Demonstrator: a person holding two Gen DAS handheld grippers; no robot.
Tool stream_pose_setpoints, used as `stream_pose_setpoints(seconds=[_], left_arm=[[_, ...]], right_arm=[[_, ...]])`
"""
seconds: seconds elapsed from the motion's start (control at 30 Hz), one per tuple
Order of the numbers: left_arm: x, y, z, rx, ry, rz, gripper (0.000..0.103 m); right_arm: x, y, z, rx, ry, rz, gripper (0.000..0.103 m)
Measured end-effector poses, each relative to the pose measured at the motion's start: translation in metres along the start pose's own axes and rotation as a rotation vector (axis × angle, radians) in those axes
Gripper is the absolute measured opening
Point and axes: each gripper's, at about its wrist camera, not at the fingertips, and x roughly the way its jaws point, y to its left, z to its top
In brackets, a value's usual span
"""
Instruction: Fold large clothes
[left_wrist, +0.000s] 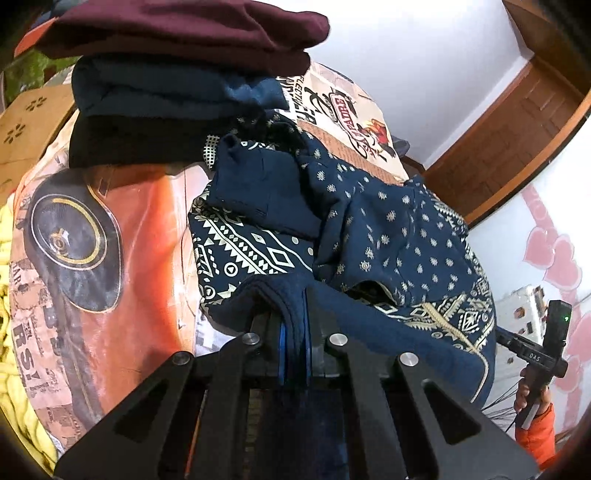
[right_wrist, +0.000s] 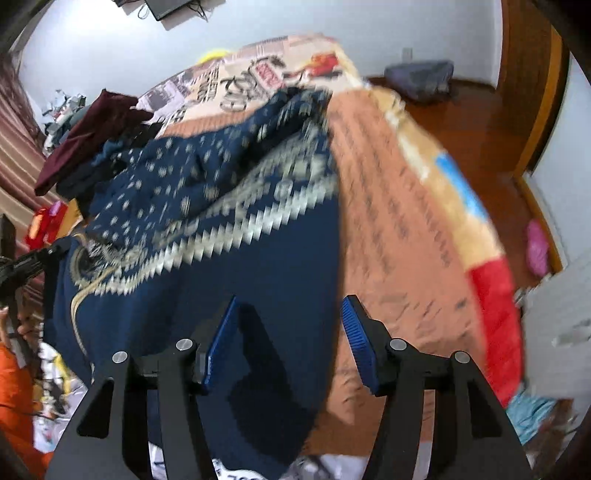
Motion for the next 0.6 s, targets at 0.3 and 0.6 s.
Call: stream_pose_setpoints(seconds=[0.3, 0.6], left_arm=[[0.001, -0.023, -0.010, 0.051, 0.002, -0.001, 0.006], [-0.029, -0.024, 0.024, 0.047, -0.159, 0.050, 0.006]], right_arm=[[0.002, 0.022, 0.003, -0.032, -0.043, 0.037, 0.010], [-0.035, 0.058, 0.068, -0.124, -0.274, 0.087, 0.008]])
